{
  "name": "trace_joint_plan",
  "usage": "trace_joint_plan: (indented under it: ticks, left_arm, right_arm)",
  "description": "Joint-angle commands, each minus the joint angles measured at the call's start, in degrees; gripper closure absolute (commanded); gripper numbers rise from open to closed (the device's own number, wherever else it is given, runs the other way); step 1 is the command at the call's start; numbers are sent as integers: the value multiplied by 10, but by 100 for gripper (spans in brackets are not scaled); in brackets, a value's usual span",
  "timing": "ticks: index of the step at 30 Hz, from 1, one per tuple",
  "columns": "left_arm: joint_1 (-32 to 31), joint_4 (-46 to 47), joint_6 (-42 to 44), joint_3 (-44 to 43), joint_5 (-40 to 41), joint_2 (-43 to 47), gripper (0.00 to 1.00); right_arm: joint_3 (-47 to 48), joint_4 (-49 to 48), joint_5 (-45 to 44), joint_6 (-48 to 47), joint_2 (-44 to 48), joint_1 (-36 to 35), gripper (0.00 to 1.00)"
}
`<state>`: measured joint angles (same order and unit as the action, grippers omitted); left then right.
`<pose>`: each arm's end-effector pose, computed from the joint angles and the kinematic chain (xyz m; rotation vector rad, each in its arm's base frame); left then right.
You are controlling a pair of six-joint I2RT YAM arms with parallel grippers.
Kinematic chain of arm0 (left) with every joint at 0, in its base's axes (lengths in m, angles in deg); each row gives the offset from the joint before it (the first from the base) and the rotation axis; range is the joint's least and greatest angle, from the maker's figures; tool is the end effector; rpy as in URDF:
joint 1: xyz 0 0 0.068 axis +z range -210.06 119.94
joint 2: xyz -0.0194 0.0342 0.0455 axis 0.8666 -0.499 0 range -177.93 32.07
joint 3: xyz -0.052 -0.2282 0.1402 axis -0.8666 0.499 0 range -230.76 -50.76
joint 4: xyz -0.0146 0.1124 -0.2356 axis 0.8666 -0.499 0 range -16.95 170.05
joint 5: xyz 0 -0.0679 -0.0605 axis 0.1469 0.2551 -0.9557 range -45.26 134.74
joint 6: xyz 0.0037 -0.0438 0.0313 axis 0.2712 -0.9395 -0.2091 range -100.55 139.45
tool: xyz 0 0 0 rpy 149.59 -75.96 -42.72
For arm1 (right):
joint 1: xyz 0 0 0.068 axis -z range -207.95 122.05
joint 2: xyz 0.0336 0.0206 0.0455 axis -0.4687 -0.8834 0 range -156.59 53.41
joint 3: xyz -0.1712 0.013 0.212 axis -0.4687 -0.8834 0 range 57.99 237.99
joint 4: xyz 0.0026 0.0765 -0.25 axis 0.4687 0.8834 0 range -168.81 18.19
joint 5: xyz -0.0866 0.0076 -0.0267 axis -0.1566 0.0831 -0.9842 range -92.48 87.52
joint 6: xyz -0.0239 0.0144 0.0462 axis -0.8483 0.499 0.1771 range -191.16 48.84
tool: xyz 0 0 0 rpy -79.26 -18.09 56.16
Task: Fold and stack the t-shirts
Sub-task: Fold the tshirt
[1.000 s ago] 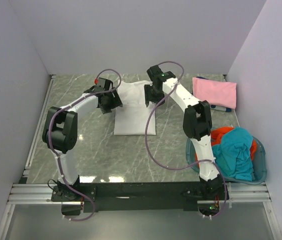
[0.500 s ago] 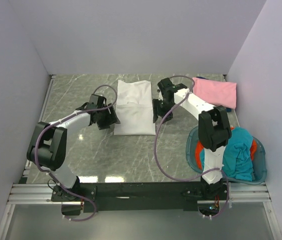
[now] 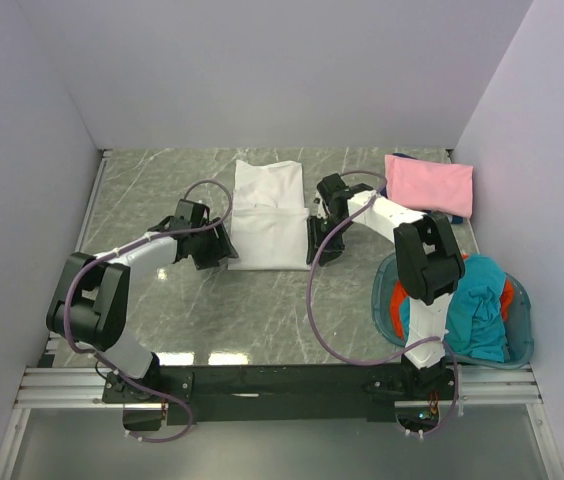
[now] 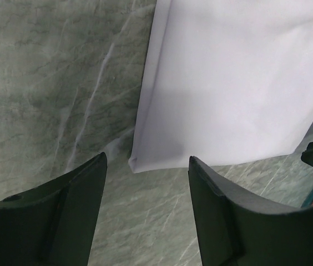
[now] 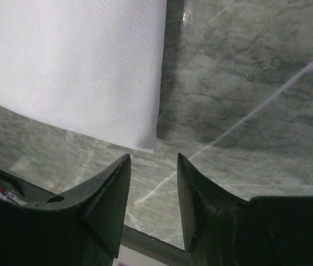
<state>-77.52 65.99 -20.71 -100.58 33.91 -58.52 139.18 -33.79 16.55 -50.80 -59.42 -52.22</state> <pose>0.2939 -0.0995 0.1738 -0.4393 2.5884 -0.6188 0.3483 0.1699 0.1745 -0.1608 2.9911 0.5972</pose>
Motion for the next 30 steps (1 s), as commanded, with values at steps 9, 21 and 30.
trace_joint_plan:
  ticks: [9,21,30]
  left_arm:
    - [1,25,-13,19,-11,30,36]
    - [1,26,-12,17,-14,24,39]
    - [1,18,-18,20,-3,20,44]
  right_arm:
    - [-9,-25,20,-3,-7,-11,57]
    - [-10,-27,18,-6,-34,-22,63]
    - [-11,-26,19,-9,-45,-24,83]
